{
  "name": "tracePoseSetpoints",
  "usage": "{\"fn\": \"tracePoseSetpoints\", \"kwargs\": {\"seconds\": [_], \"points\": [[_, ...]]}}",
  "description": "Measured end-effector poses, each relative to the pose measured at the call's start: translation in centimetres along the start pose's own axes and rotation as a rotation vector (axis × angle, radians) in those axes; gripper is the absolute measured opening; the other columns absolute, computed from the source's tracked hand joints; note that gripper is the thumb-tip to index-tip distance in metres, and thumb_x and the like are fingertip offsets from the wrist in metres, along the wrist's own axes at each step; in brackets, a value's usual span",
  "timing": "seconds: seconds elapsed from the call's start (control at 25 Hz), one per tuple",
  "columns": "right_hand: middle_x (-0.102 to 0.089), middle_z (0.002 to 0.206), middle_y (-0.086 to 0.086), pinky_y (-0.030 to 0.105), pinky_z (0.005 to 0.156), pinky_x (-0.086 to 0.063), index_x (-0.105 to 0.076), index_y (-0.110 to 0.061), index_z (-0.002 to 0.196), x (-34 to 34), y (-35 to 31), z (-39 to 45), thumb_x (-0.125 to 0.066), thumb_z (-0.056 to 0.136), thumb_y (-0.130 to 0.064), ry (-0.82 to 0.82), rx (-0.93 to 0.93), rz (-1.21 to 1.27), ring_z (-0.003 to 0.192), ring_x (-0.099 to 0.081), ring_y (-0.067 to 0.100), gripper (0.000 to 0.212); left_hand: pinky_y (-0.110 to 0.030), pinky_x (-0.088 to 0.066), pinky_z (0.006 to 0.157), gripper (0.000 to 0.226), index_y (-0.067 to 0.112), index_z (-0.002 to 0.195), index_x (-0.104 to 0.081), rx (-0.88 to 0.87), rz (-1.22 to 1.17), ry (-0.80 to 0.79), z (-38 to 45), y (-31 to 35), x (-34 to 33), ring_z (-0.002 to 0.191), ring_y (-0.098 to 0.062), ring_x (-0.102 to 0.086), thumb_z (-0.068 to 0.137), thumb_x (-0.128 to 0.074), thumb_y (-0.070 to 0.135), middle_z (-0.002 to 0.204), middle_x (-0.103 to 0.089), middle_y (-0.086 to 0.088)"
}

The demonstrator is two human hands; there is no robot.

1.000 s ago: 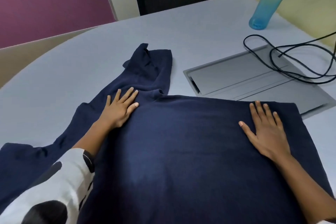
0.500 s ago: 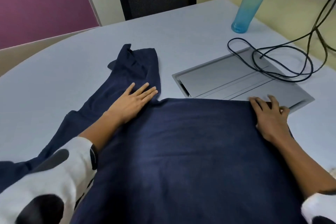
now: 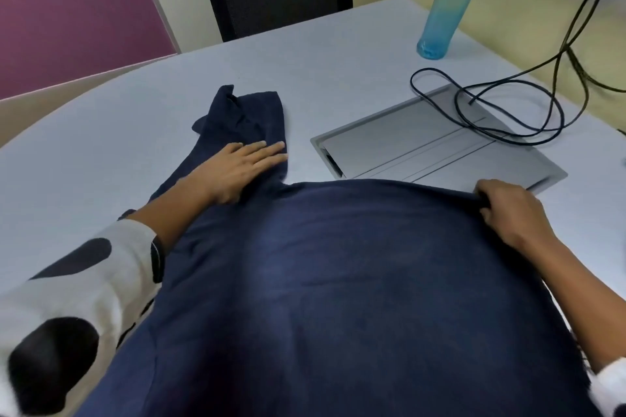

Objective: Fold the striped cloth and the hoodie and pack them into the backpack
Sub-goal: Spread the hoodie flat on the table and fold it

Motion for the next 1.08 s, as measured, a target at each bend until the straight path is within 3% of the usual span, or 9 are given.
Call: {"fn": "tracePoseSetpoints", "kwargs": {"seconds": [0.08, 0.2, 0.28, 0.4, 0.48, 0.56, 0.68, 0.88, 1.08], "points": [[-0.052, 0.076, 0.010, 0.033, 0.061, -0.031, -0.044, -0.014, 0.082, 0.5, 0.1, -0.6, -0.059, 0.076, 0.003, 0.022, -0.036, 0.020, 0.070, -0.043, 0.029, 0.023, -0.049, -0.004, 0.116, 0.102, 0.036, 0.148, 0.013, -0.101, 0.041, -0.144, 1.0, 3.1, -0.4, 0.146, -0.016, 0.008, 0.081, -0.058, 0.006, 0.154, 0.007, 0.018], [-0.055, 0.076, 0.019, 0.036, 0.063, -0.036, -0.054, -0.009, 0.096, 1.1, 1.0, -2.2, -0.054, 0.077, 0.005, 0.063, -0.107, 0.087, 0.070, -0.045, 0.033, 0.024, -0.044, -0.016, 0.112, 0.059, 0.033, 0.139, -0.036, -0.085, 0.215, -0.146, 1.1, 2.5, 0.5, 0.138, -0.020, -0.023, 0.087, -0.055, 0.016, 0.137, -0.045, 0.011], [-0.064, 0.086, 0.025, 0.041, 0.071, -0.044, -0.060, -0.011, 0.108, 1.8, 1.4, -3.6, -0.054, 0.078, 0.005, 0.103, -0.133, 0.099, 0.078, -0.054, 0.041, 0.035, -0.041, -0.035, 0.096, 0.023, 0.024, 0.100, -0.067, -0.095, 0.346, 0.023, -0.8, 1.0, 2.5, 0.112, -0.023, -0.047, 0.078, -0.065, 0.018, 0.100, -0.062, 0.006], [-0.069, 0.085, 0.024, 0.045, 0.078, -0.050, -0.066, -0.011, 0.109, 3.3, 1.9, -6.1, -0.057, 0.080, 0.004, 0.162, -0.138, 0.115, 0.082, -0.060, 0.044, 0.034, -0.046, -0.041, 0.087, 0.013, 0.008, 0.059, -0.067, -0.072, 0.331, 0.246, -5.8, -1.9, 3.7, 0.090, -0.035, -0.056, 0.067, -0.061, -0.001, 0.074, -0.059, -0.011], [-0.071, 0.083, 0.023, 0.047, 0.077, -0.051, -0.068, -0.009, 0.108, 4.3, 1.7, -8.2, -0.059, 0.078, 0.007, 0.193, -0.102, 0.114, 0.079, -0.063, 0.044, 0.036, -0.049, -0.019, 0.111, 0.016, 0.001, 0.065, -0.066, 0.040, 0.344, 0.315, -9.4, -3.6, 3.7, 0.105, -0.040, -0.055, 0.072, -0.054, -0.007, 0.079, -0.062, -0.020], [-0.072, 0.087, 0.022, 0.049, 0.079, -0.052, -0.068, -0.007, 0.110, 5.2, 1.6, -10.3, -0.060, 0.075, 0.011, 0.227, -0.051, 0.117, 0.079, -0.065, 0.044, 0.041, -0.051, -0.001, 0.115, 0.012, -0.002, 0.073, -0.061, 0.186, 0.324, 0.385, -12.9, -4.0, 4.0, 0.098, -0.039, -0.059, 0.077, -0.053, -0.010, 0.071, -0.060, -0.020], [-0.073, 0.087, 0.019, 0.045, 0.077, -0.053, -0.069, -0.010, 0.110, 6.3, 2.0, -13.7, -0.059, 0.074, 0.012, 0.257, -0.047, 0.172, 0.076, -0.067, 0.040, 0.043, -0.048, -0.012, 0.114, 0.019, -0.001, 0.088, -0.055, 0.297, 0.295, 0.516, -18.8, -2.4, 4.5, 0.066, -0.035, -0.056, 0.082, -0.038, -0.007, 0.062, -0.050, -0.016], [-0.072, 0.100, 0.017, 0.044, 0.085, -0.054, -0.069, -0.010, 0.114, 3.8, 2.0, -19.5, -0.060, 0.070, 0.018, 0.124, 0.017, 0.227, 0.089, -0.069, 0.038, 0.053, -0.053, -0.036, 0.078, 0.041, 0.002, 0.104, -0.061, 0.247, 0.171, 0.498, -26.1, 3.7, 2.7, 0.054, -0.030, -0.053, 0.068, -0.044, -0.009, 0.062, -0.050, -0.011], [-0.069, 0.114, 0.011, 0.042, 0.096, -0.048, -0.068, -0.015, 0.117, 1.2, 1.8, -24.3, -0.061, 0.073, 0.017, 0.004, 0.061, 0.223, 0.109, -0.063, 0.036, 0.055, -0.051, -0.035, 0.077, 0.030, 0.005, 0.093, -0.070, 0.305, 0.133, 0.433, -30.1, 6.5, 0.4, 0.056, -0.029, -0.056, 0.070, -0.051, 0.002, 0.063, -0.054, -0.008]]}}
Point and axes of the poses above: each hand's wrist, its own z-axis towards the middle knuckle, its own x-axis out of the back of the hand, y = z × x, the point moved 8 cm from there along z, towards the middle knuckle
